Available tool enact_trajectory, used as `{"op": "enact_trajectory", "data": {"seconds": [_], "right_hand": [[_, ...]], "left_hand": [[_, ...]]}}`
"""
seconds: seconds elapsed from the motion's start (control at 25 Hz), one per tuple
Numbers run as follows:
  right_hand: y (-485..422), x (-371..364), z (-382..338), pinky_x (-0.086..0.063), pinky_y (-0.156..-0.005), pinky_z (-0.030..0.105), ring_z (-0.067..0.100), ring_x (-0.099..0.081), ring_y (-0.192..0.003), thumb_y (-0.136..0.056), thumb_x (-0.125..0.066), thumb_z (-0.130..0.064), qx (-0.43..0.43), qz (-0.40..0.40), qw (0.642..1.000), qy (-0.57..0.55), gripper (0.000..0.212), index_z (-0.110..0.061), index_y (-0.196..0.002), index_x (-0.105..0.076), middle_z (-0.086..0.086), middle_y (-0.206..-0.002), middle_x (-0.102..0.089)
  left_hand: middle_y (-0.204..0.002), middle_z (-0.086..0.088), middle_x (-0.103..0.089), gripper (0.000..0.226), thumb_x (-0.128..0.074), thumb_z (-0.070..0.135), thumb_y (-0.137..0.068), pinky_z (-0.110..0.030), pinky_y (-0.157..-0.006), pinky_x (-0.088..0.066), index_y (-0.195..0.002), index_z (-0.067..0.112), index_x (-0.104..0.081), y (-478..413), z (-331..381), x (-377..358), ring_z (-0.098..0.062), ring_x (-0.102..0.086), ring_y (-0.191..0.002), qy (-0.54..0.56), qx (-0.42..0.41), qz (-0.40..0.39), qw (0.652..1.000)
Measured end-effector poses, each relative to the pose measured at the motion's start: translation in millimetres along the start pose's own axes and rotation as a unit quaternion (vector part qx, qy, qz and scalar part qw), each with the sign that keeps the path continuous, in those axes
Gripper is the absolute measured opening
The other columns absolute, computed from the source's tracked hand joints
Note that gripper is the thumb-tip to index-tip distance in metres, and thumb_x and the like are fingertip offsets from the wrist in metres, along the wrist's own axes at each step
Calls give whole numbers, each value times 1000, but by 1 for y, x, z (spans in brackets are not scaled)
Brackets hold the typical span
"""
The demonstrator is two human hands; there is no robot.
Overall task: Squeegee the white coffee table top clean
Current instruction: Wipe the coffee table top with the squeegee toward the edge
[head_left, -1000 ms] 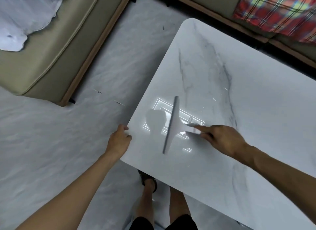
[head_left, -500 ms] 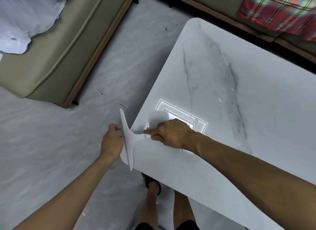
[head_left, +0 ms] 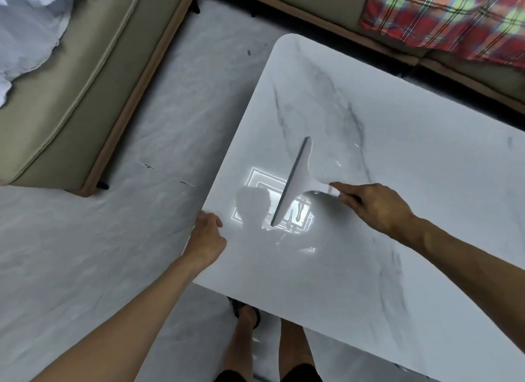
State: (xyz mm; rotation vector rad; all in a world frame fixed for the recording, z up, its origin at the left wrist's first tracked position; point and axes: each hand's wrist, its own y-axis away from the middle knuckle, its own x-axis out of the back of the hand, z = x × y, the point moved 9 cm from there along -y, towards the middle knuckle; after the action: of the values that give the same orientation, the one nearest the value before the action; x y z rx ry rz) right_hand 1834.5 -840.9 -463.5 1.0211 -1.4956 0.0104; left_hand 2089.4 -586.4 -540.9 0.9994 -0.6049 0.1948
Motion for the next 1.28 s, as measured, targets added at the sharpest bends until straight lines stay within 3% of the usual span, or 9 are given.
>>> {"op": "enact_trajectory", "data": {"seconds": [0.12,0.24,0.4,0.56,0.68,0.8,0.92,1.12,1.28], "right_hand": [[44,5,49,-39,-60,28,19,-59,-79,-96,-34,-55,-69,26,997,-8,37,-56,-131,-46,-12,-98,-71],[67,4,38,-41,-60,28,17,-60,-79,-95,-34,-57,-67,34,997,-28,37,-57,-131,-44,-17,-92,-69],[57,-26,-75,-48,-77,35,25,-63,-104,-97,-33,-54,67,16,997,-42,39,-55,-136,-37,-9,-114,-68],[48,-95,-201,-42,-75,33,28,-61,-100,-100,-31,-46,204,-48,977,-27,38,-52,-138,-35,-2,-110,-64],[55,-129,-240,-44,-73,35,30,-61,-96,-101,-32,-41,251,-77,965,5,37,-45,-138,-40,3,-107,-64],[61,-129,-211,-40,-70,33,31,-61,-95,-101,-33,-41,246,-69,967,12,37,-47,-137,-38,4,-107,-63],[73,-111,-135,-49,-77,35,28,-63,-99,-100,-30,-45,216,-65,974,8,41,-57,-138,-28,-3,-113,-64],[113,-64,-21,-50,-52,34,20,-63,-64,-97,-21,-54,139,-25,988,58,39,-64,-134,-15,-13,-69,-46],[116,-77,-72,-44,-57,30,23,-64,-71,-96,-21,-52,202,-40,977,46,41,-55,-137,-23,-8,-80,-59]], "left_hand": [[-127,-12,-38,27,-52,3,-81,-31,-86,-45,-106,11,-48,-4,8,-3,-26,-50,-106,-54,-6,6,998],[-111,-9,-54,22,-52,8,-84,-33,-77,-48,-106,12,-49,-2,1,18,-26,-56,-91,1,27,56,998],[-106,-7,-58,15,-51,10,-88,-30,-70,-43,-102,14,-48,10,-33,50,-23,-55,-89,106,59,119,985],[-101,-11,-64,15,-55,3,-85,-33,-81,-47,-98,9,-57,29,-71,74,-29,-59,-93,100,72,208,970],[-96,-16,-68,13,-56,-1,-86,-34,-81,-49,-96,5,-61,41,-90,73,-32,-63,-91,92,85,237,963],[-100,-15,-68,13,-53,2,-90,-36,-82,-49,-101,5,-60,50,-94,56,-34,-63,-94,85,82,233,965],[-116,-15,-61,30,-51,5,-89,-34,-78,-46,-119,10,-51,50,-81,18,-32,-60,-99,60,78,165,981],[-115,-15,-59,34,-49,3,-87,-30,-68,-38,-119,12,-45,53,-72,-11,-23,-53,-87,80,99,126,984],[-115,-15,-61,32,-47,3,-87,-31,-71,-39,-118,10,-47,62,-89,3,-25,-53,-84,164,140,184,959]]}}
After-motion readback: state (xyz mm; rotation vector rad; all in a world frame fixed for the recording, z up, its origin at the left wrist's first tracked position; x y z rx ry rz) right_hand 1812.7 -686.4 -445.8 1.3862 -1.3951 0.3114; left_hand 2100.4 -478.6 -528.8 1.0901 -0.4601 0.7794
